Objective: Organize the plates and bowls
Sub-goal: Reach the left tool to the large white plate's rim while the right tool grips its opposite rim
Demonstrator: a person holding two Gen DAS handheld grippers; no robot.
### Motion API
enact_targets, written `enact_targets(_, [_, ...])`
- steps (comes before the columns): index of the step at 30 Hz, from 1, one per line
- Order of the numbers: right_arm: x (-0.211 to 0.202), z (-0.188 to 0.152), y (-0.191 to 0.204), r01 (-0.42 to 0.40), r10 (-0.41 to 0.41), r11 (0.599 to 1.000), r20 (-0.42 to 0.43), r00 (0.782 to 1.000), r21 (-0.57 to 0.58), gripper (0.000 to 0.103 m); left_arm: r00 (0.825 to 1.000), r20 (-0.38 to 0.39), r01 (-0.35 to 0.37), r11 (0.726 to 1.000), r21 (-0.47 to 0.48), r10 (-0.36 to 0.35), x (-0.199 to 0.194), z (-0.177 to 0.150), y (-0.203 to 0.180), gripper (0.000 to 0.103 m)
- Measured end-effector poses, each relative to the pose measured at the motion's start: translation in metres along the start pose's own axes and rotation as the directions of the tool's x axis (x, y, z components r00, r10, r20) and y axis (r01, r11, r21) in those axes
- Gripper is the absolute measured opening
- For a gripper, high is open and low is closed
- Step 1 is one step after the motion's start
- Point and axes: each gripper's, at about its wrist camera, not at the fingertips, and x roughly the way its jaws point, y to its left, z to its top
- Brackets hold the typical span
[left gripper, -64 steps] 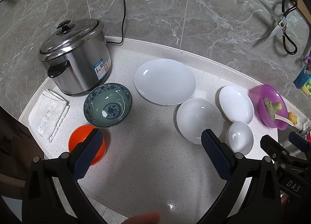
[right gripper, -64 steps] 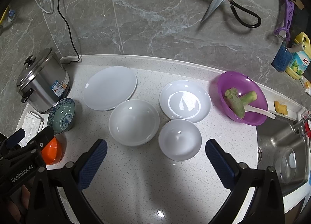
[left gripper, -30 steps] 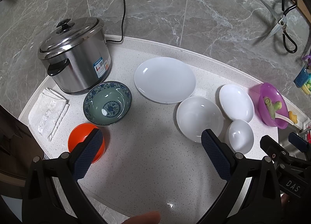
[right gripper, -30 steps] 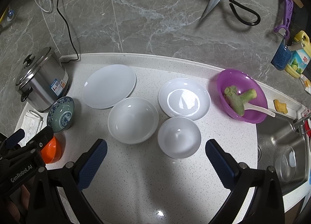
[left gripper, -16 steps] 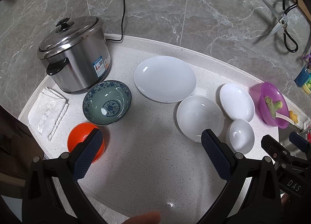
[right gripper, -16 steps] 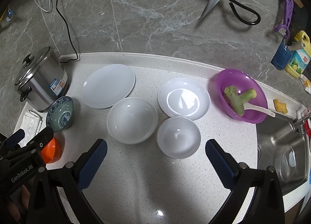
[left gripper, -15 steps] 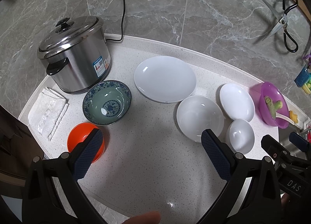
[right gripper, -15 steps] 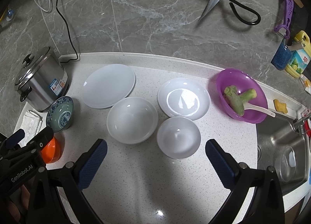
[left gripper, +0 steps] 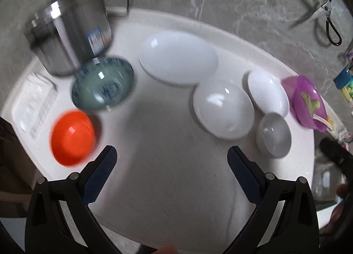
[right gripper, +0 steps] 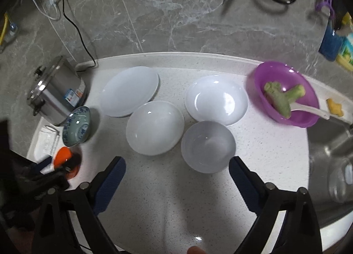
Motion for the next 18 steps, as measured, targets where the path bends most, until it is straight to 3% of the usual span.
enact_targets(3, [-0.003,0.002,-0.02,-0.097,0.096,0.995,0.035,0.995,0.027,0.096,0.988,-0.002,0.153,0.983,-0.104,-0.154,0.012,-0.013,0.009,0.1])
enact_targets(4, [-0.003,0.005,-0.028,-0.151,0.149,0.988,0.041,0.988,0.045,0.096,0.984,-0.006,0.175,0.978,-0.116,-0.176,0.014,-0.015,0.008,0.1])
enact_targets(7, [0.001,0.012,-0.047,-0.314,0.308,0.943,0.065,0.949,0.107,0.096,0.981,-0.016,0.19,0.981,-0.033,-0.191,0.021,-0.015,-0.008,0.102])
enact_targets(11, [0.013,0.04,-0.048,-0.418,0.411,0.904,0.089,0.907,0.086,0.097,0.982,-0.064,0.184,0.979,0.091,-0.179,0.031,-0.003,-0.028,0.102])
enact_targets(13, [0.022,0.06,-0.044,-0.473,0.464,0.877,0.106,0.88,0.086,0.097,0.985,-0.084,0.161,0.984,0.081,-0.154,0.039,0.021,-0.022,0.102])
enact_targets(15, [0.038,0.084,-0.034,-0.525,0.518,0.848,0.098,0.85,0.071,0.097,0.986,-0.035,0.164,0.985,0.053,-0.162,0.038,0.061,-0.004,0.102])
enact_targets(18, [0.069,0.112,-0.018,-0.548,0.546,0.833,0.047,0.836,0.074,0.097,0.993,0.014,0.119,0.991,0.062,-0.12,0.049,0.135,0.019,0.102])
